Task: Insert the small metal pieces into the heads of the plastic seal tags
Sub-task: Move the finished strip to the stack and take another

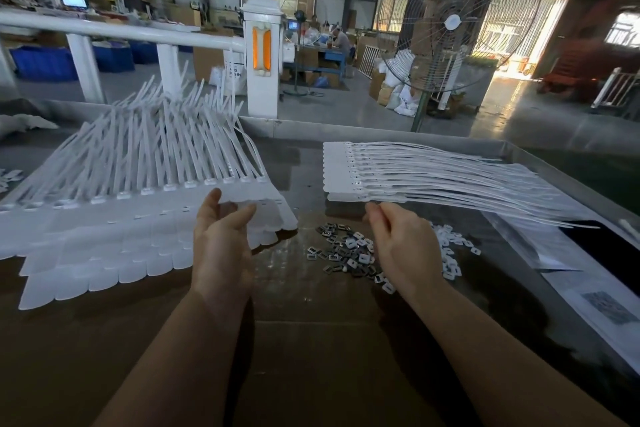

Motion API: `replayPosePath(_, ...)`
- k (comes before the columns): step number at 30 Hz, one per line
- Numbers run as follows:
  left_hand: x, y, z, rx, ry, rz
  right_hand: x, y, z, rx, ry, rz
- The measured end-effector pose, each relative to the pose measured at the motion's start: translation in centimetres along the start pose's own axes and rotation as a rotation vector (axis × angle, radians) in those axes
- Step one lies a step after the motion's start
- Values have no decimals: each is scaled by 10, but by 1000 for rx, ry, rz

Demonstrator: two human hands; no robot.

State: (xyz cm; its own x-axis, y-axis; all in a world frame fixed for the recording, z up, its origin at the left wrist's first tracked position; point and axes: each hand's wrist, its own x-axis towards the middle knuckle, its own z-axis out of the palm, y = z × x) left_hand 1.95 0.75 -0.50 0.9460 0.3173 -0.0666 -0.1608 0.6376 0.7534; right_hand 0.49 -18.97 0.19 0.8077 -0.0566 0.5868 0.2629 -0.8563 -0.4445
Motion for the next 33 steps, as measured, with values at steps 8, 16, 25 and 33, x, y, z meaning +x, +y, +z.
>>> replayPosePath(8,4,8,-4,-178,-74,-52,-11,7,-6,224,118,193)
replayPosePath(16,-8,2,4,82,-114,28,-14,9,-4,273,160,246)
replayPosePath(25,-21,-8,6,705,75,305,-16,6,-4,240,149,201)
replayPosePath(33,-10,-5,-2,556,48,221,-18,6,-4,271,133,174)
